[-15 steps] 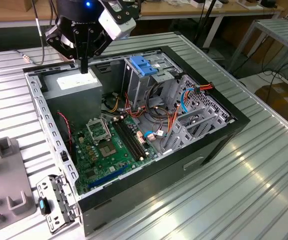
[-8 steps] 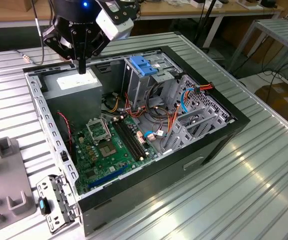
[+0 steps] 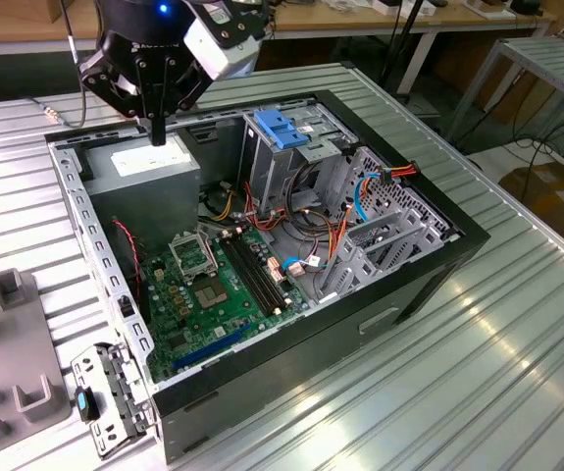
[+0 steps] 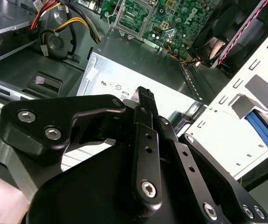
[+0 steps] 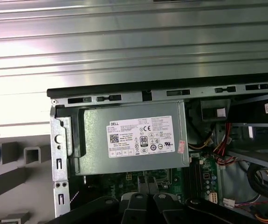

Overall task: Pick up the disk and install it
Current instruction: 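Reach for the disk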

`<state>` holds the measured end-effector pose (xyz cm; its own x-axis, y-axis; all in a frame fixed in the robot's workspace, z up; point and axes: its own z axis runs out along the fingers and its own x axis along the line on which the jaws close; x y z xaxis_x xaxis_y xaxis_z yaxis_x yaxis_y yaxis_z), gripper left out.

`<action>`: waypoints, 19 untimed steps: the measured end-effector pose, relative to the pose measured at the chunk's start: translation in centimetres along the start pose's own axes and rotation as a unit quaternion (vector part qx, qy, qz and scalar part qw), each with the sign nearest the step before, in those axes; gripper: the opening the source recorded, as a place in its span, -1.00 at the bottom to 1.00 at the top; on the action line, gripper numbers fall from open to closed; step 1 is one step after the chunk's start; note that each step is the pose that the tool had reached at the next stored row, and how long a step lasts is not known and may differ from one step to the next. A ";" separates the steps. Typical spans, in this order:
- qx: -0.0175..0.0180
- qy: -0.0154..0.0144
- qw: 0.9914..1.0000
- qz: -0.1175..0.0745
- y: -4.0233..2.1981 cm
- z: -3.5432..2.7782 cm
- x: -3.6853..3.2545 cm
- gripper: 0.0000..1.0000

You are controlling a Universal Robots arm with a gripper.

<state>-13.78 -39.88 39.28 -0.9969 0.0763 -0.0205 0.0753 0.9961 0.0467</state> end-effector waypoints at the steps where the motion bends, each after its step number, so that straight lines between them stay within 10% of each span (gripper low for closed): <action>1: 0.000 0.000 1.000 0.000 0.00 0.00 0.01 -0.79; 19: 0.000 0.000 1.000 0.000 -0.03 -0.01 0.41 -0.79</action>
<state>-14.19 -39.88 39.28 -0.9969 0.0763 -0.0202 0.0753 0.9961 0.0467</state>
